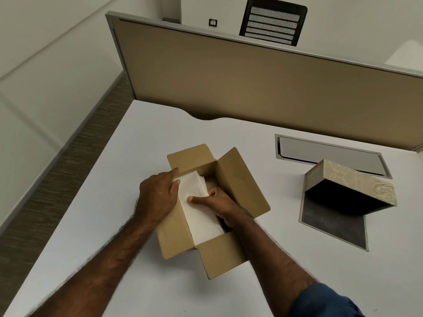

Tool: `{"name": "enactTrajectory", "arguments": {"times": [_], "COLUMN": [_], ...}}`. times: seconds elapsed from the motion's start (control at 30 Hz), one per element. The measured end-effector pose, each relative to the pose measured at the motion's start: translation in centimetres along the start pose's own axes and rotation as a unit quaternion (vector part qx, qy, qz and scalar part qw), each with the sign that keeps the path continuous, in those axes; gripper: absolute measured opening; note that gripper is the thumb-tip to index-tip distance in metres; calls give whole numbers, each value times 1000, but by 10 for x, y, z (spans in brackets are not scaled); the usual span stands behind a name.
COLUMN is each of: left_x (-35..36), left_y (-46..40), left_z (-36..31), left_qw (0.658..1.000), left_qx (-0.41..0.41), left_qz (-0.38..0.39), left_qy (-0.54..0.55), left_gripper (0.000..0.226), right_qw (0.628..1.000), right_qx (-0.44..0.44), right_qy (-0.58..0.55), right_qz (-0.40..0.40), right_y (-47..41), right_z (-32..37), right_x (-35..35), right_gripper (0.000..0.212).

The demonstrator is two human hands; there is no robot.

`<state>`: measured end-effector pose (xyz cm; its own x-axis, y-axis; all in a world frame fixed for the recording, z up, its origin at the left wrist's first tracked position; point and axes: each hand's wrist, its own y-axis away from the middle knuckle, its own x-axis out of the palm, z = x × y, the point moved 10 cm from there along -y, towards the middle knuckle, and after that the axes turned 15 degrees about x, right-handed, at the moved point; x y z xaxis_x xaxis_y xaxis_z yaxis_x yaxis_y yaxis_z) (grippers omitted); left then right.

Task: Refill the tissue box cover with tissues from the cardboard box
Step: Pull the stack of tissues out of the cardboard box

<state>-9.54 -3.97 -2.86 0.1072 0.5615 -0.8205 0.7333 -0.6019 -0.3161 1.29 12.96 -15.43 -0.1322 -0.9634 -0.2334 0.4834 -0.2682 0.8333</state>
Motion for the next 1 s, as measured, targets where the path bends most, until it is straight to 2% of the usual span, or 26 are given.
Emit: {"name": "enactTrajectory", "arguments": {"times": [0.37,0.7,0.8,1.0], "left_x": [1,3,4,2], "left_y": [1,3,3,1], "left_z": [1,5,5,-2], "left_qw": [1000,1000,999,1000], "left_qx": [-9,-17,-23,-2], "left_qz": [7,14,19,17], "left_qy": [1,13,20,23], "left_gripper": [41,42,42,40], "right_qw": [999,995,995,994], "right_qx": [-12,-47,-49,-77], "right_qy": [30,82,86,53], "right_qz": [34,-5,-9,-51], "right_y": [6,7,8,17], "right_z": [4,12,12,17], "right_x": [6,7,6,-9], "right_gripper": [77,113,112,97]}}
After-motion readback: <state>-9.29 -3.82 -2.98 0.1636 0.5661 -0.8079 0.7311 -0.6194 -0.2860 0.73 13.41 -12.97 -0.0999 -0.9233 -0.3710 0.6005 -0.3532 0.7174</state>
